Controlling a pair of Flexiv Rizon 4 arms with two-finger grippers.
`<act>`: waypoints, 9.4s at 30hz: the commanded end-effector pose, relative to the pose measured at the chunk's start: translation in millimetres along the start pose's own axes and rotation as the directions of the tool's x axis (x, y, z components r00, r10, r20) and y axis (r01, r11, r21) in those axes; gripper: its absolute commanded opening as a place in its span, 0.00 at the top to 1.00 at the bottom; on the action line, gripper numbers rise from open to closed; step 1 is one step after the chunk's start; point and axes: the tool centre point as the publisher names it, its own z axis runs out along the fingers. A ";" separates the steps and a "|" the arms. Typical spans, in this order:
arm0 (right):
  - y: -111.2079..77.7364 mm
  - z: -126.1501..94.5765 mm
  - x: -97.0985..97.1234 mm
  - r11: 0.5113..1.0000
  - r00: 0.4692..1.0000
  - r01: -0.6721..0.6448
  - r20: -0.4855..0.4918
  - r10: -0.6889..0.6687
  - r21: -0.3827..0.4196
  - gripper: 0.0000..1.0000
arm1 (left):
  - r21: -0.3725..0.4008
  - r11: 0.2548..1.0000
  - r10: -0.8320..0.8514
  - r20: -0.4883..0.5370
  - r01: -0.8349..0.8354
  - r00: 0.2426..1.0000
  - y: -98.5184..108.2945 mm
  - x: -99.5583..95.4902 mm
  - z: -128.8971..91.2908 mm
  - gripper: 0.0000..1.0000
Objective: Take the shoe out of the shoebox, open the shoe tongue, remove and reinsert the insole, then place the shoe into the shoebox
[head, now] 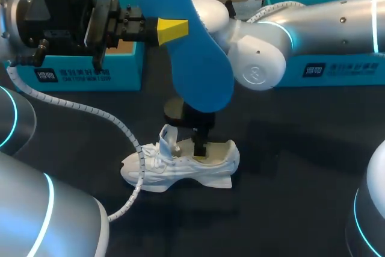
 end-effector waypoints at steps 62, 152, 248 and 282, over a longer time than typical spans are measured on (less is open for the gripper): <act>-34.4 -47.2 50.4 0.376 0.419 -0.893 -0.155 0.895 -0.247 1.00 | 0.001 1.000 0.001 -0.001 -0.001 1.000 0.8 -0.2 0.9 1.00; -111.7 -196.9 -5.6 0.220 0.420 -0.904 -0.668 0.615 -0.366 0.00 | 0.001 1.000 0.001 -0.001 -0.001 1.000 0.8 -0.2 0.9 1.00; -96.6 -276.6 -21.4 0.186 0.342 -0.933 -0.916 0.209 -0.306 0.00 | -0.320 0.120 0.974 -0.144 -0.940 0.174 123.3 -74.0 0.8 1.00; -96.6 -276.6 -21.4 0.186 0.342 -0.933 -0.916 0.209 -0.306 0.00 | -0.277 -0.068 0.982 -0.189 -0.958 -0.015 188.6 -129.3 5.0 1.00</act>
